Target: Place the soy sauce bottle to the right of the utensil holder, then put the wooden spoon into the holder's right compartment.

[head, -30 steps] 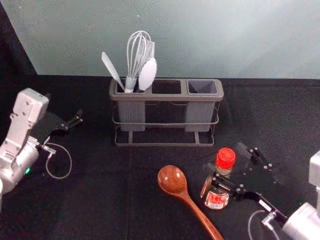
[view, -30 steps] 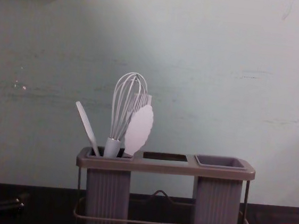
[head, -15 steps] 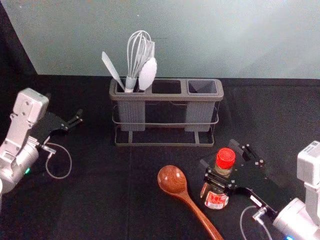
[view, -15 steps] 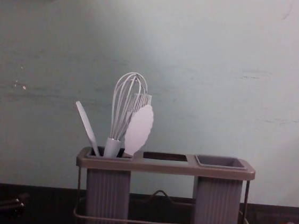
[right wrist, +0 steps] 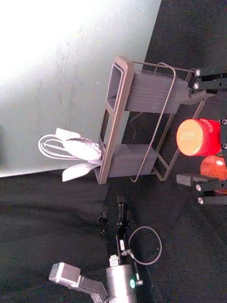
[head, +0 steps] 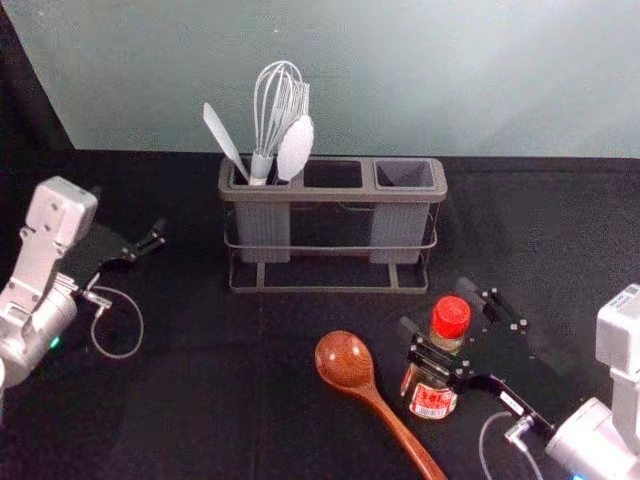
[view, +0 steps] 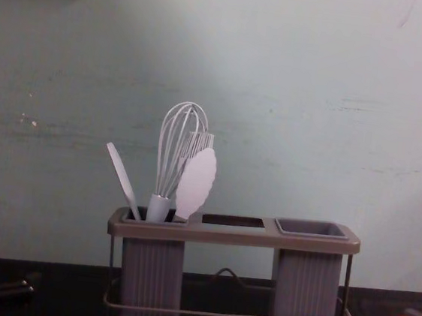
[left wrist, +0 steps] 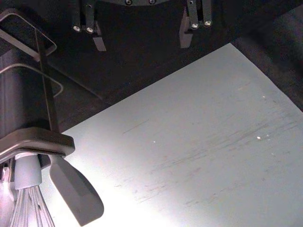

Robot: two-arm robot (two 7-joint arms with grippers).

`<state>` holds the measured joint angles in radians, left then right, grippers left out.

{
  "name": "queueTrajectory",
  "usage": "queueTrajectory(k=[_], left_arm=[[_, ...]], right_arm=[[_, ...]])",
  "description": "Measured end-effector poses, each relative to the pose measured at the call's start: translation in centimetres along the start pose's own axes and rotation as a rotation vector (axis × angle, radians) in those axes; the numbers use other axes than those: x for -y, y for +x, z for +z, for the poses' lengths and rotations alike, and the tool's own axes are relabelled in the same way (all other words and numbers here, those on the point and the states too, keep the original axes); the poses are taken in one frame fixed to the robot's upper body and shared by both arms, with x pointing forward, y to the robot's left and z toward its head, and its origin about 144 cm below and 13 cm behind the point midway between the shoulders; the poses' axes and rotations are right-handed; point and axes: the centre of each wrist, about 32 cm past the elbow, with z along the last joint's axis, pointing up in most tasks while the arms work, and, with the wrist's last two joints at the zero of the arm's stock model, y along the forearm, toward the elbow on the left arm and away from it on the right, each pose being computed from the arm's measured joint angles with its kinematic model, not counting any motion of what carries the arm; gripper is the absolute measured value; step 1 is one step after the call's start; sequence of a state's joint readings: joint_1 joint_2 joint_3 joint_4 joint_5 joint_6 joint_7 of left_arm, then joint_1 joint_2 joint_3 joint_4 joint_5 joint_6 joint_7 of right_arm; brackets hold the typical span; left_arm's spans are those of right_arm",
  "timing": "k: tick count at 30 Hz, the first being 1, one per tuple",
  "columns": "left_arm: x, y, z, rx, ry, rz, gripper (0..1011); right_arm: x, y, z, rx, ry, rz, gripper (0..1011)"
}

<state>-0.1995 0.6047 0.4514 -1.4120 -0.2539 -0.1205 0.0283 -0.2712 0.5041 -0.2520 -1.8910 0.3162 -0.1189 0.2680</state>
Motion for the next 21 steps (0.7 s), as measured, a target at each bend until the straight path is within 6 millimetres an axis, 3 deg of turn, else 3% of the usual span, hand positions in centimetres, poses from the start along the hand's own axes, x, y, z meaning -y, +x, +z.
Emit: queueTrajectory(k=[7, 18, 21], left_arm=[[0.0, 0.0, 0.0, 0.000, 0.000, 0.000, 1011], [0.0, 0.0, 0.0, 0.000, 0.000, 0.000, 1011], [0.0, 0.0, 0.0, 0.000, 0.000, 0.000, 1011]], right_arm=[[0.4, -0.2, 0.2, 0.001, -0.001, 0.000, 820], [1.2, -0.3, 0.1, -0.003, -0.010, -0.012, 449], [1.3, -0.3, 0.2, -0.003, -0.008, -0.014, 398]])
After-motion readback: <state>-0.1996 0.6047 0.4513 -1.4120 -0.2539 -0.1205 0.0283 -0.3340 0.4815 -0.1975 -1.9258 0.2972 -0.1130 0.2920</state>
